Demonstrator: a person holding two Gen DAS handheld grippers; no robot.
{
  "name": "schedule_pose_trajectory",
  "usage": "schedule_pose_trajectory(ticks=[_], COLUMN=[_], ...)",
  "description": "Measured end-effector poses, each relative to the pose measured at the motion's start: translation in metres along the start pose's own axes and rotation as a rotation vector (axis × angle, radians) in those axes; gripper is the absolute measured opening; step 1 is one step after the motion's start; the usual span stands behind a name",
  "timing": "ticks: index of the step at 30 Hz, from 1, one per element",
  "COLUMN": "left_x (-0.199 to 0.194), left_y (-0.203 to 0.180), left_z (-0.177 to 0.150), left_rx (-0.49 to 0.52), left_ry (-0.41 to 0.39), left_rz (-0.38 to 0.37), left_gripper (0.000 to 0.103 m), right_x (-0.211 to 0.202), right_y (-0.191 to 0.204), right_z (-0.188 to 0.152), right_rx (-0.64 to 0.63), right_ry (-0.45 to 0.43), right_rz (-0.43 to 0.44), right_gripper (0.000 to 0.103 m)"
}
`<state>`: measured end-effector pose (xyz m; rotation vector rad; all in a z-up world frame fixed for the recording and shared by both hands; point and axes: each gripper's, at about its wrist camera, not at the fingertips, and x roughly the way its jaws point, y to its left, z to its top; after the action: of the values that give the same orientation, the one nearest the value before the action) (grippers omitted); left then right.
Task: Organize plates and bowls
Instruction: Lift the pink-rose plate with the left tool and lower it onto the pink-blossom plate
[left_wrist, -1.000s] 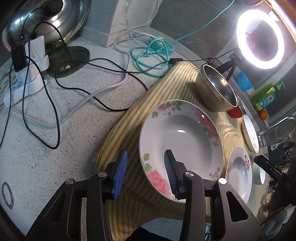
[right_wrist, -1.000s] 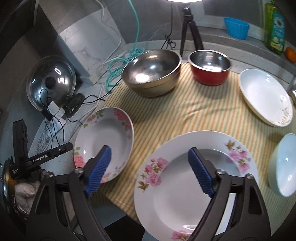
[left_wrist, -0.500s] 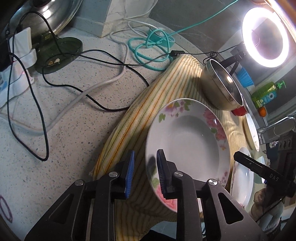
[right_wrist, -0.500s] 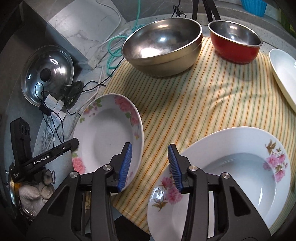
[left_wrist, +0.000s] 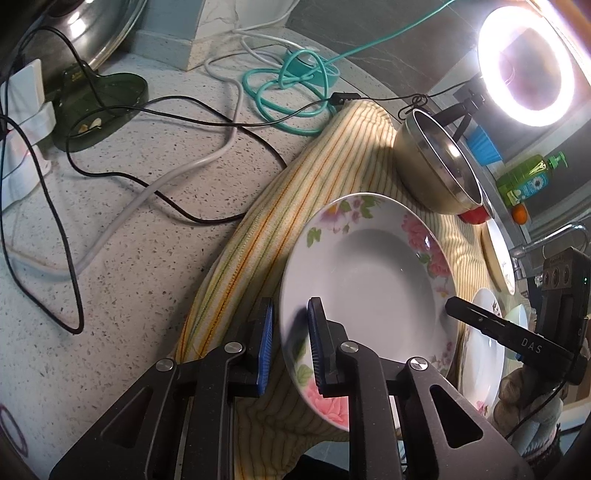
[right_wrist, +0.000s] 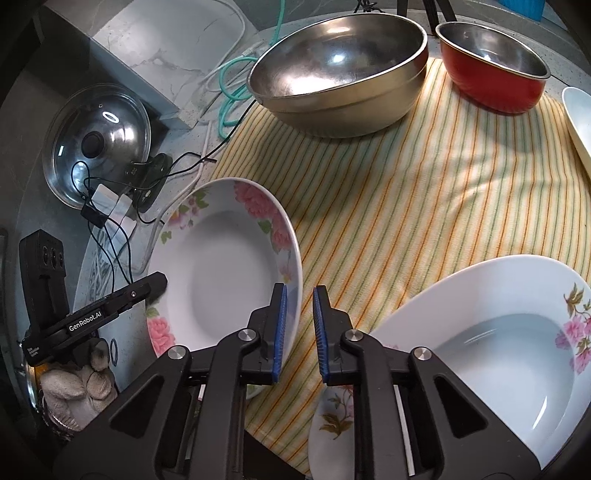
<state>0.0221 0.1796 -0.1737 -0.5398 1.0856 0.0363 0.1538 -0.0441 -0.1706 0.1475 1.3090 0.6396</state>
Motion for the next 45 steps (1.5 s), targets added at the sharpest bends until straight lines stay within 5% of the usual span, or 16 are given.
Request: schedule_pose_trajectory(ticks=[26,45], left_x=[-0.013,-0.020], left_y=[-0.013,-0.085], left_z=[0.001,-0.004], left_rx=[0.047,0.158], left_ry=[-0.024,-0.034], left_rz=[0.030,-0.086], left_gripper=[0.016,0.016], right_x=[-0.011,-0.086], right_y=[0.015,-0.035], right_z=[-0.009,-0.039], right_rx=[-0.069,0.035], right_ry=[-0.039,-0.112], right_rz=[-0.039,-0.073], right_gripper=[0.011,0.012])
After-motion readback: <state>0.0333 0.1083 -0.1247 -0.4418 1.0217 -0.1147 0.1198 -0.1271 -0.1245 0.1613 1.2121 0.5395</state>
